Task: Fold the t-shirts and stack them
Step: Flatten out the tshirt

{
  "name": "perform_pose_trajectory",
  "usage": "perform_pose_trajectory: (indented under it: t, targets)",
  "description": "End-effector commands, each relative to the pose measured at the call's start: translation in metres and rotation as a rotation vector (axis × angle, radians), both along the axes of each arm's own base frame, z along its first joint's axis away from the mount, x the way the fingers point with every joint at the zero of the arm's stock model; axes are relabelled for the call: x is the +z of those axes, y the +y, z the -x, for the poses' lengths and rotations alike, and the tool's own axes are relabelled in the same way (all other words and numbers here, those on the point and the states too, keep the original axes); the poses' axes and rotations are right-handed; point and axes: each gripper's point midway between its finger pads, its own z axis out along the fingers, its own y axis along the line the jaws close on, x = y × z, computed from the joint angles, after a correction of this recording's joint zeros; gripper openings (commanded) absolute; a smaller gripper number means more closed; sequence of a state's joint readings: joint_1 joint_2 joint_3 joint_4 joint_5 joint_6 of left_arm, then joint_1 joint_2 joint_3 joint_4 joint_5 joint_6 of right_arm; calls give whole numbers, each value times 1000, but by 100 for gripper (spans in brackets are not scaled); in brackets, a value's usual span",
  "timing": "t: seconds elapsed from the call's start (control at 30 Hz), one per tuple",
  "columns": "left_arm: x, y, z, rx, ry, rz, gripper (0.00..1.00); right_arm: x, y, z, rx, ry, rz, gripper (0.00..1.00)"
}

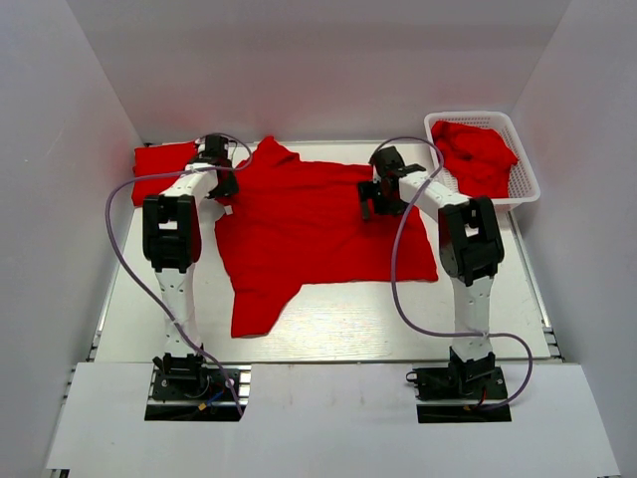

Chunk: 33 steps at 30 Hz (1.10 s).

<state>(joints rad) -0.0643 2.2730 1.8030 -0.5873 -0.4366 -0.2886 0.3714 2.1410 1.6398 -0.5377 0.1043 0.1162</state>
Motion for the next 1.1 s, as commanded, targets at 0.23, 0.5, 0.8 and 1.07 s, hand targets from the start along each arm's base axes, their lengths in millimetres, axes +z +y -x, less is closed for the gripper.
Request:
perform_pose_trajectory:
  t: [0.23,0.5,0.8,1.07]
  targets:
    - [169,-46,-17,-284,-245,105,99,108,-9,19,-49,-166,-75,90]
    - [161,-71,113,-256,-65,319,99,138,-29,74,-178,-232,-168,90]
    - [68,-95,294,-133,177,561,99,108,-53,139,-261,-207,-201,90]
    - [39,-106,380,-85,295,641,96,94,-80,153,-346,-204,-105,90]
